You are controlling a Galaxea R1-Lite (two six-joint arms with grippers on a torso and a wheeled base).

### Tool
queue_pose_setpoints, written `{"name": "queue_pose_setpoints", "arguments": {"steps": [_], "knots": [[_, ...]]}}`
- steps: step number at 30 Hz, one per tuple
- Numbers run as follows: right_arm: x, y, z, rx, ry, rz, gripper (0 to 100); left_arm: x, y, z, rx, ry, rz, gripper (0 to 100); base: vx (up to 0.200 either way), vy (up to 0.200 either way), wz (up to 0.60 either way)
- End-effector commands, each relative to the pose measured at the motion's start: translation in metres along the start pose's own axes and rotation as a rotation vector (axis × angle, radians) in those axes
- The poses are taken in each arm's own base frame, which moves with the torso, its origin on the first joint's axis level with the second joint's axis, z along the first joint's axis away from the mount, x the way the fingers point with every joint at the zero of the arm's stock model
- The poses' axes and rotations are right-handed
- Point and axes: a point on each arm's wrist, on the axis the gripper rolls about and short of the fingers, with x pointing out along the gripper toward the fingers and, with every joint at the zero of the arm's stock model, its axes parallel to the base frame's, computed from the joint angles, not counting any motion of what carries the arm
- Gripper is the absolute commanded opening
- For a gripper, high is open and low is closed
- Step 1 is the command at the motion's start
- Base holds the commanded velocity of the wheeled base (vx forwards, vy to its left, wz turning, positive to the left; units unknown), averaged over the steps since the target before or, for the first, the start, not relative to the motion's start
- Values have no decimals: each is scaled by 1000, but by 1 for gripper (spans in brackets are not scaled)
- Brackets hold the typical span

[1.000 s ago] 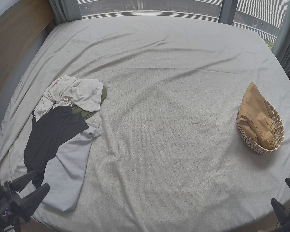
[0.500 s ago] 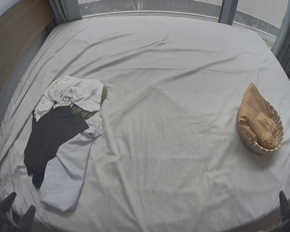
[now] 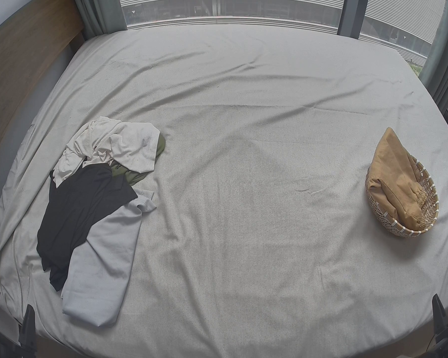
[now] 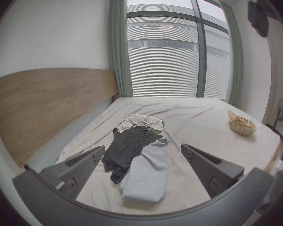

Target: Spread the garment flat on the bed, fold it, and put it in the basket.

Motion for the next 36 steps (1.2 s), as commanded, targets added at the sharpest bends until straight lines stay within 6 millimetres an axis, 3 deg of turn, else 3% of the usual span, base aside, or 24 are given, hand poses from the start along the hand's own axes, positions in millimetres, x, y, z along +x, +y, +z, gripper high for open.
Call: {"name": "queue_pose_setpoints", "arguments": {"steps": [1,12,16,36], "knots": [[1,0,-5,-1,16,5,100,0,0,-5,45,6,1,100,0,0,0],[1,0,-5,-5,18,7,100,-1,-1,-6,56,17,-29,100,0,0,0],[1,1,-5,-11,16,34,100,-1,-1,-12,-44,65,-52,100,0,0,0],[1,1,-5,-19,21,42,100,-1,-2,-11,7,58,-76,100,0,0,0]]}}
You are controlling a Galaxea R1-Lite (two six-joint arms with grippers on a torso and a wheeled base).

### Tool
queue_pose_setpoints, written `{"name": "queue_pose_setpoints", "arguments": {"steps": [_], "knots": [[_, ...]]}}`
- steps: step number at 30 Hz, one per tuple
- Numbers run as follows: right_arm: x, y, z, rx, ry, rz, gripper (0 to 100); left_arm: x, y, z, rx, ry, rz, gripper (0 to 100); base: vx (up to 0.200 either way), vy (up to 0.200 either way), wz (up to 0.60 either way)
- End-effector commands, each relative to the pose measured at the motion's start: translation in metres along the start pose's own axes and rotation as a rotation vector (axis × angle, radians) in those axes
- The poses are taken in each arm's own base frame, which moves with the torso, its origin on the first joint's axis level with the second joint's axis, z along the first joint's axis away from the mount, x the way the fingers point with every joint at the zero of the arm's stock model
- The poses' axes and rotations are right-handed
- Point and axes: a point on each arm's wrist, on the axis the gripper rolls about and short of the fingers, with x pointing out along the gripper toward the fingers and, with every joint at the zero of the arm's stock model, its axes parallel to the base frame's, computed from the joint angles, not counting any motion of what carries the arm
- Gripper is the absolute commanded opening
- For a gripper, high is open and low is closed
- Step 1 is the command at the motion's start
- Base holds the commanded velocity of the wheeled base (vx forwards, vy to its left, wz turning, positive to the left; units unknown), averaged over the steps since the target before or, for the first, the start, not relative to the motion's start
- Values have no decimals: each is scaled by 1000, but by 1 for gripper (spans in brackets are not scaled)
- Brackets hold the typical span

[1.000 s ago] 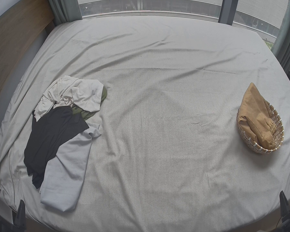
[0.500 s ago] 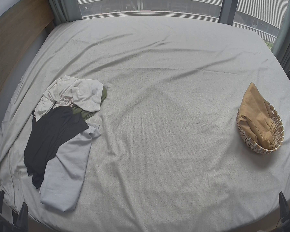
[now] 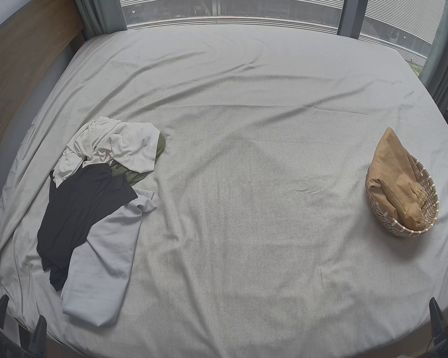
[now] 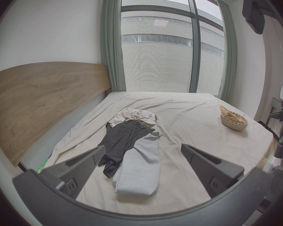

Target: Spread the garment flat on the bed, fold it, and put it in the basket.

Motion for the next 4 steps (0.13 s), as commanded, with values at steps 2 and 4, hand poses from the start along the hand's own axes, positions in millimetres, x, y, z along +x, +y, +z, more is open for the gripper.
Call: {"name": "queue_pose_setpoints", "arguments": {"steps": [2,4], "knots": [[1,0,-4,1,14,2,100,0,0,-5,-1,2,1,100,0,0,0],[1,0,-4,1,14,2,100,0,0,-5,-1,4,1,100,0,0,0]]}}
